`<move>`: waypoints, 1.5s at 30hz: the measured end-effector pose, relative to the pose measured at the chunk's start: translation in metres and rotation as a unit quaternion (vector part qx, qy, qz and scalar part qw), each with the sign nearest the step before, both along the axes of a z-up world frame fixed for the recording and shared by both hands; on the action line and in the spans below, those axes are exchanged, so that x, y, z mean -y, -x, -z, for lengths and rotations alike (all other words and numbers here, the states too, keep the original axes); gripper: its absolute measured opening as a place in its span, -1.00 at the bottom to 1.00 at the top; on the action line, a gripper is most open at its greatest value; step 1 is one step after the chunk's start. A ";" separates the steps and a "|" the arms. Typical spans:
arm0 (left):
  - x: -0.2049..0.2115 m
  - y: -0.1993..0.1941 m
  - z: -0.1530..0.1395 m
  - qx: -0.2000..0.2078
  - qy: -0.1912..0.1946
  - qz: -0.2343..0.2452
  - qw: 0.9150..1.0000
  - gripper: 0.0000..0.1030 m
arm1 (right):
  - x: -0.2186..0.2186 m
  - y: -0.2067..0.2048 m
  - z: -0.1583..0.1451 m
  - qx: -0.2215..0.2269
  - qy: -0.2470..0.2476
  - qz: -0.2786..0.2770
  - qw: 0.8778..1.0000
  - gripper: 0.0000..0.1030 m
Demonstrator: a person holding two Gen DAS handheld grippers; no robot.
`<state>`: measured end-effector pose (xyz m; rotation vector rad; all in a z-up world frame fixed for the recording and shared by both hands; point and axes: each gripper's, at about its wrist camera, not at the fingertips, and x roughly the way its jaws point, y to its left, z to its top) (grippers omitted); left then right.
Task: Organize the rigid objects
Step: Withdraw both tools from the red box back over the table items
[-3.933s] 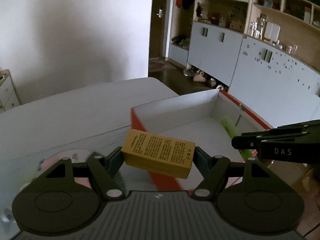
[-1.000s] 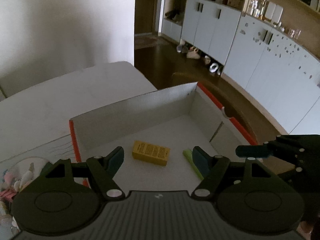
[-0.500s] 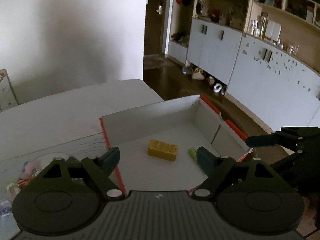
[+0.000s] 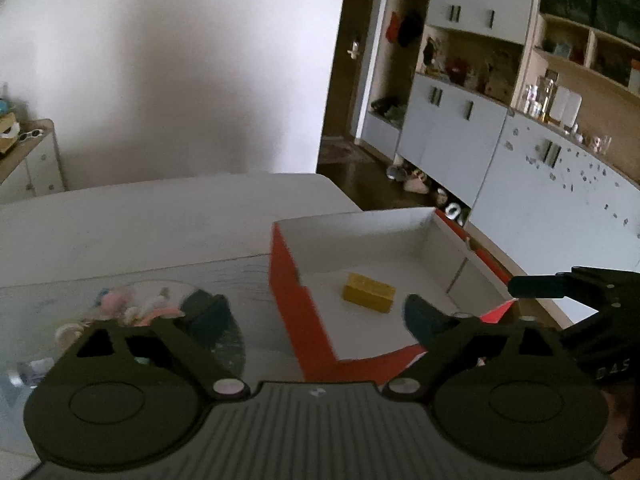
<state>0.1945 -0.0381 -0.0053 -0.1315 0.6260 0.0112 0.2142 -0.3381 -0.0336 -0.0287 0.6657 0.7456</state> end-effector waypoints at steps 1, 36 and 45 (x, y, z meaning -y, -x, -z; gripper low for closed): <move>-0.007 0.004 0.000 0.006 -0.001 -0.003 1.000 0.94 | -0.005 0.003 0.000 0.002 0.000 -0.001 1.000 0.99; -0.244 0.055 0.076 -0.050 -0.008 -0.152 0.987 0.98 | -0.209 0.050 0.067 -0.060 0.063 0.004 0.996 0.98; -0.269 0.046 0.106 -0.086 0.005 -0.159 0.984 0.98 | -0.244 0.041 0.093 -0.069 0.088 0.034 0.993 0.92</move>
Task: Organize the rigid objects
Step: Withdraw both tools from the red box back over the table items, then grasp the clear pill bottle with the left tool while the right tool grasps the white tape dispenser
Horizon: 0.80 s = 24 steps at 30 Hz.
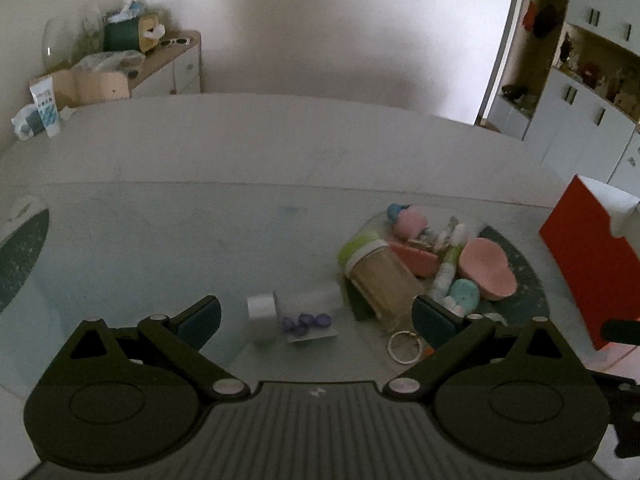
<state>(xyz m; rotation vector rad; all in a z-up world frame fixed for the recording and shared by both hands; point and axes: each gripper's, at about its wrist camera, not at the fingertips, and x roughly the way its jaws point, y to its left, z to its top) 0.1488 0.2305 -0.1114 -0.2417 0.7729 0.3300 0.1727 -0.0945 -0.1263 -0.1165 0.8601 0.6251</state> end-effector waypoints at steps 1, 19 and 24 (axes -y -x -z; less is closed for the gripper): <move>-0.001 -0.002 0.002 -0.003 0.000 -0.003 1.000 0.98 | -0.003 -0.002 0.002 -0.004 -0.001 0.004 1.000 0.91; -0.028 -0.036 0.033 -0.038 0.034 -0.019 0.999 0.98 | -0.024 -0.034 0.043 -0.100 -0.005 0.082 0.992 0.58; -0.033 -0.042 0.041 -0.049 0.046 -0.021 0.998 0.97 | -0.025 -0.037 0.046 -0.116 -0.015 0.097 0.988 0.47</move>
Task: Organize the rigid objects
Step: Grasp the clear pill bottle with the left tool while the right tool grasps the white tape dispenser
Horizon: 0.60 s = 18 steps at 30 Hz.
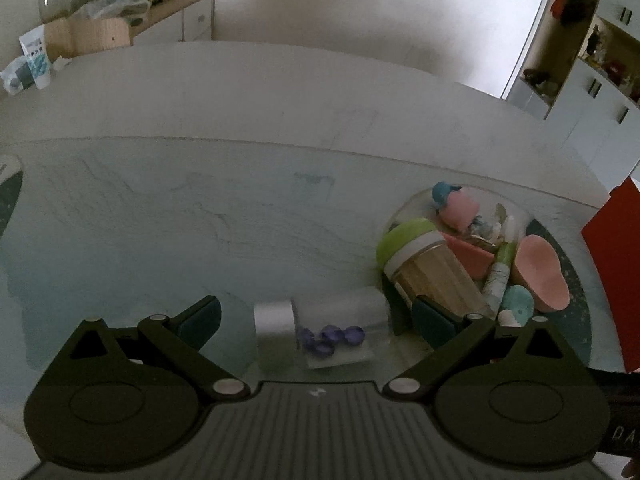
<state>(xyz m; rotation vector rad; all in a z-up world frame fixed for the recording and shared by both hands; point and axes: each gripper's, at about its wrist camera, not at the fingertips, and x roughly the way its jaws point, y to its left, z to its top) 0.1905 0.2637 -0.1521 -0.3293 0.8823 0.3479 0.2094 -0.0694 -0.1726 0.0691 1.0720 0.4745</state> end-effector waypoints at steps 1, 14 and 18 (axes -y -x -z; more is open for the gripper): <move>-0.001 -0.001 0.001 -0.001 0.000 -0.001 1.000 0.97 | 0.000 -0.001 0.000 -0.001 -0.002 0.001 1.000 0.44; -0.004 0.000 0.004 0.000 0.007 0.010 1.000 0.46 | 0.002 -0.001 -0.002 -0.012 -0.016 0.012 1.000 0.12; -0.001 0.000 0.005 -0.002 0.004 0.015 1.000 0.46 | 0.006 0.001 -0.003 -0.010 -0.016 0.011 1.000 0.12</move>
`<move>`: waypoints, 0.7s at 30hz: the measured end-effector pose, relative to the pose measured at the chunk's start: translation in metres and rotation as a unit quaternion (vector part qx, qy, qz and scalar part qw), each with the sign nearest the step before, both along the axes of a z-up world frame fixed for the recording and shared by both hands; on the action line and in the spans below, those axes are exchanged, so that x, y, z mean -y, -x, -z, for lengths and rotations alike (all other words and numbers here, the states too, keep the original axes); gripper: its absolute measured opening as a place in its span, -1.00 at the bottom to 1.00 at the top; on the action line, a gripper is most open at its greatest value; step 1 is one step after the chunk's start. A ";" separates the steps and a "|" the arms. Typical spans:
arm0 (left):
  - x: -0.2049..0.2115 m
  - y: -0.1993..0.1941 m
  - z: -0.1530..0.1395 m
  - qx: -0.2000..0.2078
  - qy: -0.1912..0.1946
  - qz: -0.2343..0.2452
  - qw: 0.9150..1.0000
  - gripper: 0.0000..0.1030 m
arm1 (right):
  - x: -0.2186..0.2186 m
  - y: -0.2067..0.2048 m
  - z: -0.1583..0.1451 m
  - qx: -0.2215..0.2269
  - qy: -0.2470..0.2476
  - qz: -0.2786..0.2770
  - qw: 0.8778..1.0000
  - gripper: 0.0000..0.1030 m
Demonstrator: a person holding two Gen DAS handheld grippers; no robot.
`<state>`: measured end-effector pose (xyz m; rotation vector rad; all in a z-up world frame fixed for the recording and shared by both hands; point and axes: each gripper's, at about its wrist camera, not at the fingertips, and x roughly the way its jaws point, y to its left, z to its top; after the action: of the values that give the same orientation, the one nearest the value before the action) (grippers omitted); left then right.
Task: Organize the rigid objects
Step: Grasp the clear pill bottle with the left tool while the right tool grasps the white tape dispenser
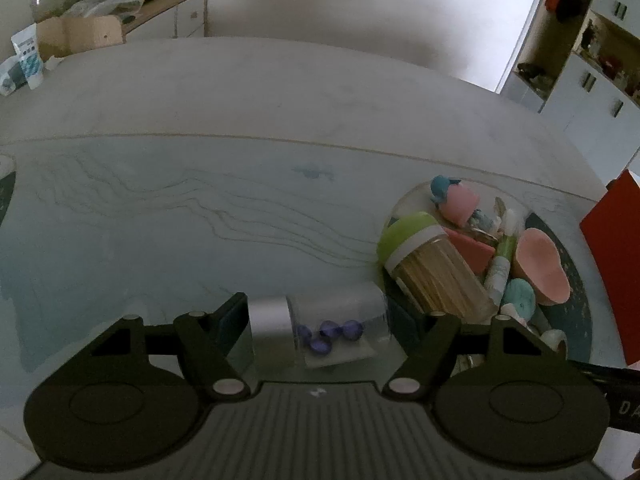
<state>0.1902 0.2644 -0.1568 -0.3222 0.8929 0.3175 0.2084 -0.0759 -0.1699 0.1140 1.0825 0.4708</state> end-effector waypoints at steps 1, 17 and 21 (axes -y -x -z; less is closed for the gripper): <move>0.000 0.001 0.000 0.000 0.001 0.001 1.000 0.46 | 0.002 0.001 -0.001 0.002 0.000 0.001 1.000 0.12; 0.028 0.015 -0.033 0.030 0.003 0.051 0.998 0.45 | 0.036 0.017 -0.044 0.051 -0.020 -0.013 0.998 0.11; 0.045 0.017 -0.051 0.045 0.000 0.076 0.996 0.45 | 0.047 0.018 -0.062 0.067 -0.022 -0.020 0.997 0.11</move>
<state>0.1732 0.2193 -0.1054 -0.2645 0.8235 0.1622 0.1907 -0.1231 -0.1082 0.0980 0.9445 0.5316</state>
